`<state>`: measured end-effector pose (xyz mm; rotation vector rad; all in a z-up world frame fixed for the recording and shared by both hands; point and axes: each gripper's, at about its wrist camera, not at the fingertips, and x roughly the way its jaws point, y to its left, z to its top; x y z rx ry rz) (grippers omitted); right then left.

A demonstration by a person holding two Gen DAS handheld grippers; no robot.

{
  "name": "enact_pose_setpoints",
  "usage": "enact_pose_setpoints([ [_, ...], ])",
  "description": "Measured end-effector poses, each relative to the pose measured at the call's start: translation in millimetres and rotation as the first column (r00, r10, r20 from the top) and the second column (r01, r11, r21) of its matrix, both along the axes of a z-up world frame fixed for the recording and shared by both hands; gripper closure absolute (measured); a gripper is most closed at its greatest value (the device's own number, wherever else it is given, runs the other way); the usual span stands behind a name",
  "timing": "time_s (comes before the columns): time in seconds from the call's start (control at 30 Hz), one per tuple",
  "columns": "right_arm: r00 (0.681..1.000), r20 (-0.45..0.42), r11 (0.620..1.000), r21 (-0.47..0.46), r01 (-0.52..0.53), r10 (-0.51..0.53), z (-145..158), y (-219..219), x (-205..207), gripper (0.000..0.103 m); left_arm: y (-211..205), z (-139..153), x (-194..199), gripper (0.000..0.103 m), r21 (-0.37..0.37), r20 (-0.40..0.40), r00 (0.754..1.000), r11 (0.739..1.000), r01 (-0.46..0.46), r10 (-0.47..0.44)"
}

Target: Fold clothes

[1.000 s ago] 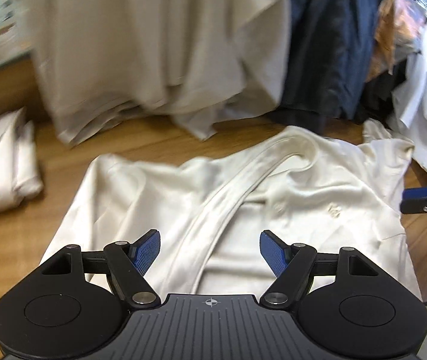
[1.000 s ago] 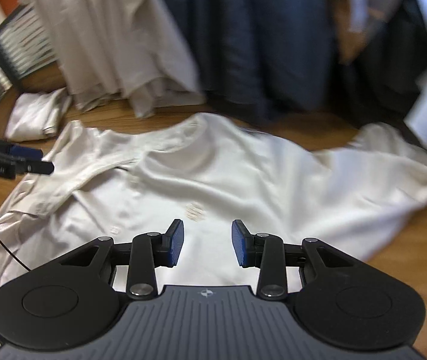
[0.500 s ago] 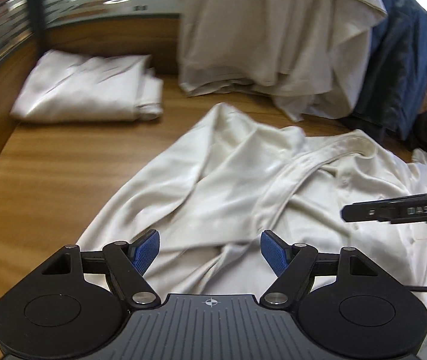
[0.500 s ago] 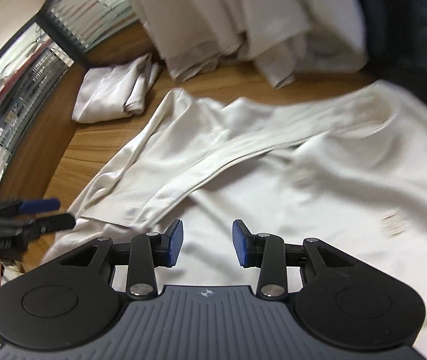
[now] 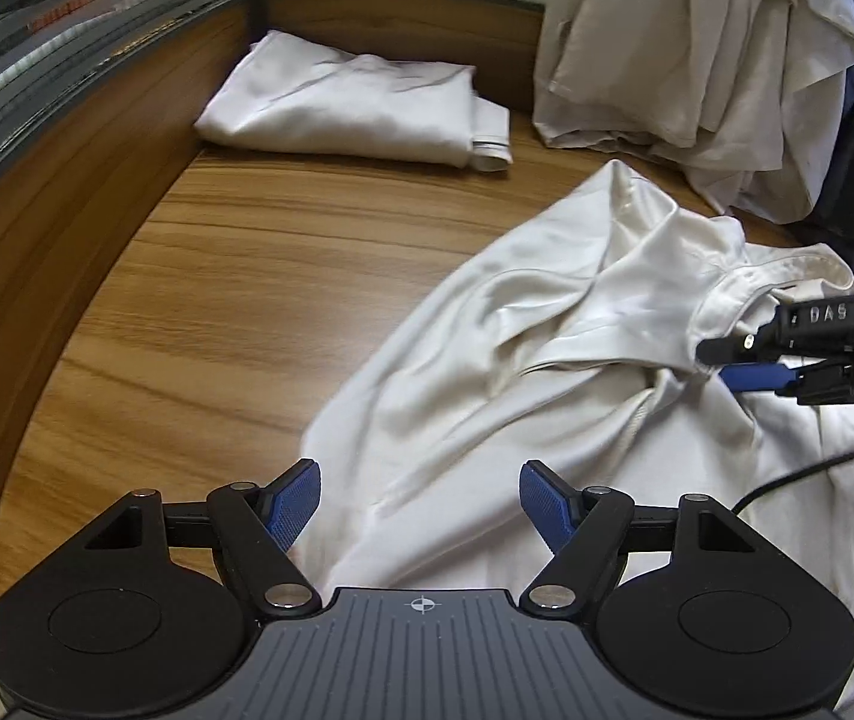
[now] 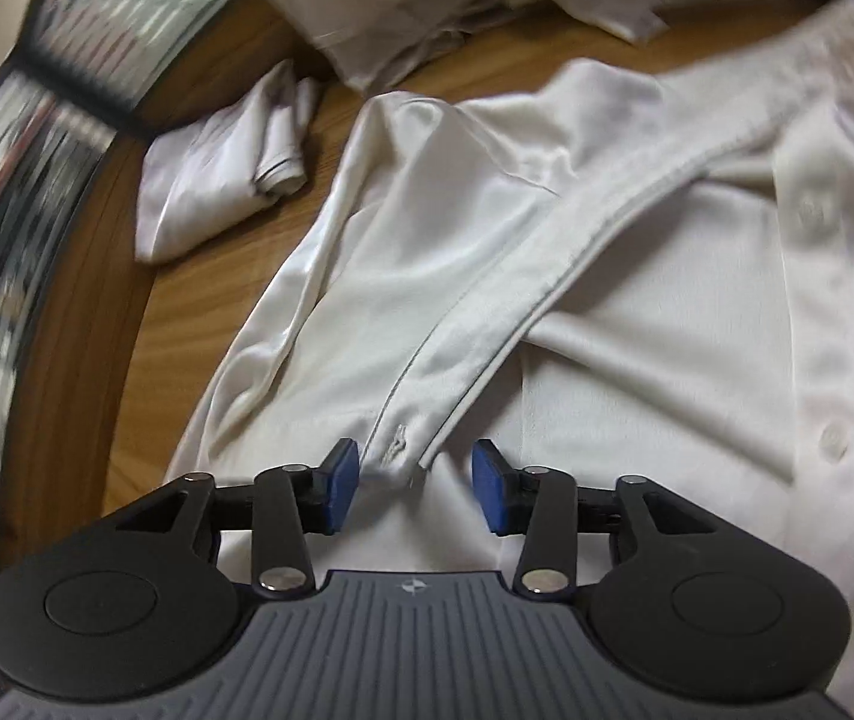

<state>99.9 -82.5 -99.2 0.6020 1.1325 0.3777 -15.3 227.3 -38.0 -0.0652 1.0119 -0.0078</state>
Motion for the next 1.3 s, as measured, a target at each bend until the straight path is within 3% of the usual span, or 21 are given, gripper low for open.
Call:
enact_pose_setpoints([
  [0.17,0.998,0.0,0.997,0.05,0.067,-0.067,-5,1,5,0.055,24,1,-7,0.027,-0.026,-0.002,1.0,1.0,-0.01,0.01],
  [0.23,0.996,0.008,0.994,0.074,0.087,-0.087,-6,1,6,0.072,31,1,-11,0.027,-0.042,-0.006,1.0,0.999,-0.013,0.012],
  [0.27,0.995,0.005,0.992,0.079,0.099,-0.1,-7,0,8,0.097,34,1,-14,0.027,-0.049,-0.007,1.0,0.999,-0.012,0.012],
  [0.3,0.994,-0.005,0.991,0.08,0.106,-0.106,-7,0,9,0.099,36,0,-17,0.027,-0.054,-0.008,1.0,0.998,-0.011,0.01],
  [0.4,0.993,0.057,0.993,0.059,0.101,-0.105,13,-6,6,0.1,40,-1,-27,0.027,-0.07,-0.004,1.0,0.998,-0.007,0.007],
  [0.57,0.985,0.16,0.997,0.04,0.062,-0.067,75,-34,2,0.1,30,1,-36,0.027,-0.086,0.019,1.0,0.996,-0.005,0.007],
  [0.73,0.975,0.207,0.996,0.014,0.085,-0.086,123,-90,5,0.102,4,7,-44,0.027,-0.108,0.055,0.998,0.994,0.011,-0.005],
  [0.83,0.971,0.223,0.995,-0.039,0.096,-0.085,135,-125,8,0.102,-16,8,-50,0.027,-0.128,0.067,0.998,0.992,0.003,0.006],
  [1.1,0.989,0.137,0.982,-0.169,0.079,-0.056,94,-188,28,0.102,-62,-11,-68,0.028,-0.118,0.024,0.998,0.992,-0.053,0.056],
  [1.3,0.992,0.124,0.977,-0.211,0.003,0.024,70,-194,40,0.102,-82,-33,-90,0.028,-0.076,-0.027,0.995,0.992,-0.1,0.098],
])
